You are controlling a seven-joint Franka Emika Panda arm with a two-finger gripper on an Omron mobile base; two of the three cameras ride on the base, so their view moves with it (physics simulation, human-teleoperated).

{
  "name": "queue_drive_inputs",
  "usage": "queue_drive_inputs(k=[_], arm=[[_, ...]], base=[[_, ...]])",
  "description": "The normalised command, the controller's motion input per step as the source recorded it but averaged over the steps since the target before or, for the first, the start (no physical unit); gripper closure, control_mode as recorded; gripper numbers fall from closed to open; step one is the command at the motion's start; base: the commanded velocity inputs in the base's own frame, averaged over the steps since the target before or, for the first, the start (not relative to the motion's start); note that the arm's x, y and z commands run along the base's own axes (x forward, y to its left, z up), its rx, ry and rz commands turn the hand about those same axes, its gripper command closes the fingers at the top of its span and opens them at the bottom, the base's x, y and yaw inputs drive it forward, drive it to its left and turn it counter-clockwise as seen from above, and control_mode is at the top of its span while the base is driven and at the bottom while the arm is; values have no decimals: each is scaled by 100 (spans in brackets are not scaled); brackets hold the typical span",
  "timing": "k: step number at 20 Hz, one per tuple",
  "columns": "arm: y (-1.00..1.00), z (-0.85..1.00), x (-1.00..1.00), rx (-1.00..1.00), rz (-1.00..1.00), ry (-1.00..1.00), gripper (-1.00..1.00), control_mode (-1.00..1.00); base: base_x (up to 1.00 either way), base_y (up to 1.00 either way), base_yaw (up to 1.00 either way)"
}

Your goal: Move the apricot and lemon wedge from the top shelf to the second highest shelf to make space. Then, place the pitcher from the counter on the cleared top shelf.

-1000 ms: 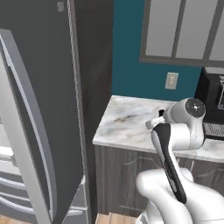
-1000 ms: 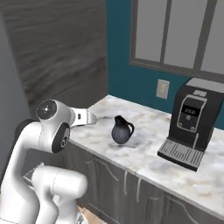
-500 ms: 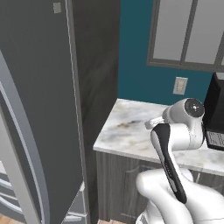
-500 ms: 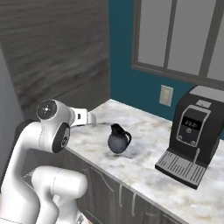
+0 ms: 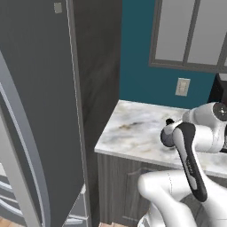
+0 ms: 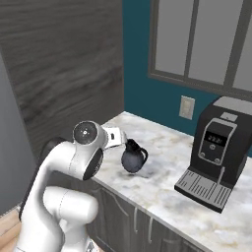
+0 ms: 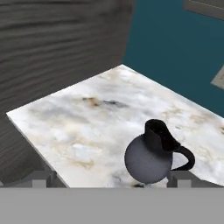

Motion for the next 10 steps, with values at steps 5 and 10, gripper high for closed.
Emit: queue_drive_inputs(k=[5, 10], arm=[[-62, 0, 0, 0, 15, 4, -100, -100], [-57, -6, 5, 0, 18, 4, -100, -100]], base=[[0, 0, 0], [0, 0, 0]])
